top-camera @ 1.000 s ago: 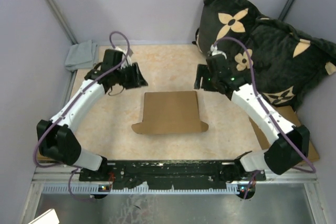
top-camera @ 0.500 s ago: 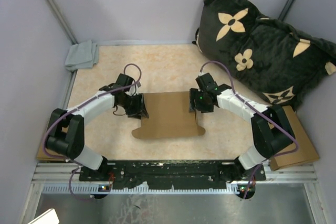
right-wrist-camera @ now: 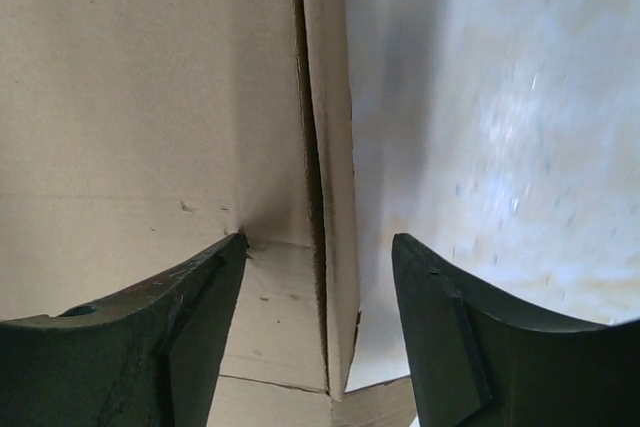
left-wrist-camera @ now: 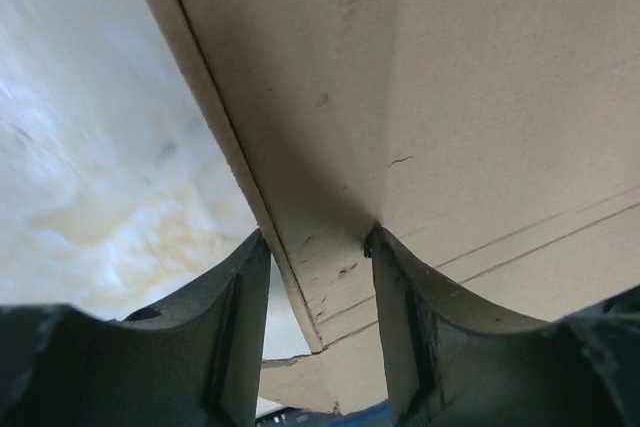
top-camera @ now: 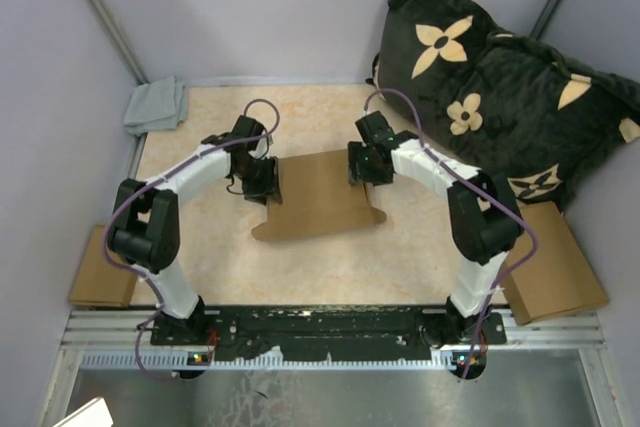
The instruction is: Fold the paper box
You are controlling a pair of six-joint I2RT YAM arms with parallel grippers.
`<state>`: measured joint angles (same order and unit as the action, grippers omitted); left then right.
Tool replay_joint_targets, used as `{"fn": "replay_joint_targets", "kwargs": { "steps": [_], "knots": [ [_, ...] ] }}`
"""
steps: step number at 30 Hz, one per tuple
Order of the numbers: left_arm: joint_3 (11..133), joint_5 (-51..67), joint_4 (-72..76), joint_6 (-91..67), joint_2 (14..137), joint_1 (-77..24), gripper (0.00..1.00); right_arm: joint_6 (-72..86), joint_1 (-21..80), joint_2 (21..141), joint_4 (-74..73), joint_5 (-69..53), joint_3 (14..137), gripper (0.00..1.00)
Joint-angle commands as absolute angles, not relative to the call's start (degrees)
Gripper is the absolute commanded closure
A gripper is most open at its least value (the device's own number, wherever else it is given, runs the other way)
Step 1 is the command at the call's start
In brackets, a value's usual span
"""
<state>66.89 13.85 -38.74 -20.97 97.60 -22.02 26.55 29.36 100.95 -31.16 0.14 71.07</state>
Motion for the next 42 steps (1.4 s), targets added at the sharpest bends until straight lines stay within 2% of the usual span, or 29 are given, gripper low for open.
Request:
{"fn": "replay_joint_targets", "kwargs": {
  "steps": [1, 7, 11, 20, 23, 26, 28, 30, 31, 32, 33, 34, 35, 36, 37, 38, 39, 40, 41, 42],
  "knots": [
    [79.00, 13.09, -32.26, -18.92, 106.96, -22.66, 0.50, 24.97, 31.38, 112.14, -30.53, -1.97, 81.80, 0.36],
    [99.09, 14.76, -38.11, -17.26, 119.34, -19.55, 0.49, 22.94, 30.74, 124.35, -39.03, -1.05, 101.45, 0.35],
    [106.55, 17.34, -39.96, -17.34, 123.87, -16.61, 0.49, 22.32, 29.79, 129.83, -41.30, -1.39, 109.44, 0.35],
    [105.41, 16.24, -38.95, -17.32, 118.59, -13.21, 0.44, 21.53, 27.45, 128.53, -42.83, 0.91, 115.24, 0.35],
    [105.34, 14.58, -38.95, -16.86, 115.09, -12.32, 0.38, 20.59, 26.77, 125.95, -43.68, 3.26, 117.36, 0.33],
    [105.00, 14.52, -38.89, -15.43, 111.18, -11.43, 0.25, 18.88, 26.17, 123.86, -46.21, 4.16, 121.46, 0.33],
    [101.49, 15.31, -36.19, -15.68, 106.66, -10.18, 0.22, 18.05, 26.02, 121.40, -48.34, 4.64, 124.15, 0.32],
    [95.06, 15.38, -30.34, -17.61, 100.97, -8.88, 0.16, 18.81, 26.02, 116.56, -45.01, 4.40, 122.72, 0.28],
    [90.29, 13.24, -26.17, -21.20, 97.65, -8.21, 0.03, 23.24, 26.02, 113.83, -43.62, 5.29, 120.70, 0.19],
    [84.91, 12.01, -22.66, -26.14, 94.70, -7.43, 0.00, 25.05, 25.89, 111.27, -42.95, 3.19, 116.95, 0.03],
    [78.18, 15.64, -17.32, -29.11, 91.98, -6.31, 0.00, 21.45, 25.92, 108.16, -39.60, -2.95, 110.11, 0.01],
    [70.98, 23.92, -8.77, -30.76, 89.75, -4.83, 0.00, 20.15, 25.93, 105.51, -32.62, -8.49, 100.93, 0.08],
    [64.43, 32.49, -0.76, -33.42, 88.42, -3.16, 0.00, 21.14, 25.85, 104.39, -28.03, -12.65, 95.24, 0.20],
    [59.55, 39.55, 6.45, -36.62, 87.86, -1.66, 0.05, 22.92, 25.89, 104.93, -30.05, -12.25, 93.09, 0.29],
    [56.72, 44.43, 11.17, -39.29, 87.71, -0.91, 0.16, 24.42, 25.92, 106.01, -33.13, -11.89, 92.28, 0.34],
    [56.75, 45.05, 9.06, -38.11, 87.82, -0.79, 0.28, 25.26, 26.11, 106.73, -35.17, -11.59, 91.01, 0.31],
    [58.65, 41.26, 1.66, -31.70, 87.97, -1.21, 0.35, 25.55, 26.52, 106.36, -34.69, -10.79, 88.23, 0.27],
    [61.27, 35.26, -10.48, -25.80, 88.05, -2.12, 0.37, 25.72, 27.45, 104.75, -32.91, -8.86, 84.83, 0.20],
    [62.70, 29.56, -15.65, -21.52, 87.90, -3.49, 0.38, 26.02, 28.59, 102.73, -30.48, -6.40, 81.35, 0.06],
    [63.35, 24.56, -18.51, -18.65, 87.49, -4.51, 0.36, 26.23, 29.73, 101.11, -29.06, -4.34, 78.99, 0.01]
  ]
}}
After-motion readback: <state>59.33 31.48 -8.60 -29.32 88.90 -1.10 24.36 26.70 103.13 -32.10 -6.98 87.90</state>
